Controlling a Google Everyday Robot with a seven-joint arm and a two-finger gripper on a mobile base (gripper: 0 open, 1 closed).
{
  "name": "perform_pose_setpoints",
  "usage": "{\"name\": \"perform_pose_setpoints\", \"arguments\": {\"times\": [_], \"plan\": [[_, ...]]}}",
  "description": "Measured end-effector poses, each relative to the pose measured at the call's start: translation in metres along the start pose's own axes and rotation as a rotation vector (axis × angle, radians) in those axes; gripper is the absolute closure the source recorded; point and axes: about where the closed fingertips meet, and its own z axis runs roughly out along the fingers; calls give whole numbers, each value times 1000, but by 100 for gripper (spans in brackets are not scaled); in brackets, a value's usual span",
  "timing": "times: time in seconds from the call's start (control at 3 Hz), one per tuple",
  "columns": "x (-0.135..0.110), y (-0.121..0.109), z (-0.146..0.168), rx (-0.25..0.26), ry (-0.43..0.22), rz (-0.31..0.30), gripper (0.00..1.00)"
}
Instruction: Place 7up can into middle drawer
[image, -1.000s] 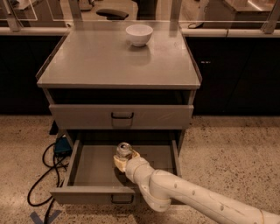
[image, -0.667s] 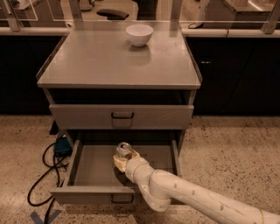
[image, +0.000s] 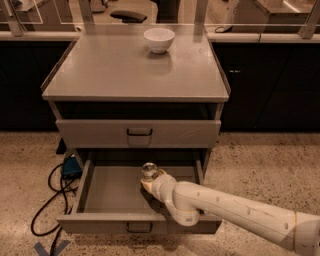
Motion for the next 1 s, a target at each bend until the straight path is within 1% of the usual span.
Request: {"name": "perform_pose_setpoints", "arguments": {"times": [0.33, 0.67, 1.0], "plan": [[19, -8, 1, 11, 31, -4, 100], [21, -8, 6, 9, 33, 11, 100], [53, -23, 30, 26, 88, 103, 100]]}}
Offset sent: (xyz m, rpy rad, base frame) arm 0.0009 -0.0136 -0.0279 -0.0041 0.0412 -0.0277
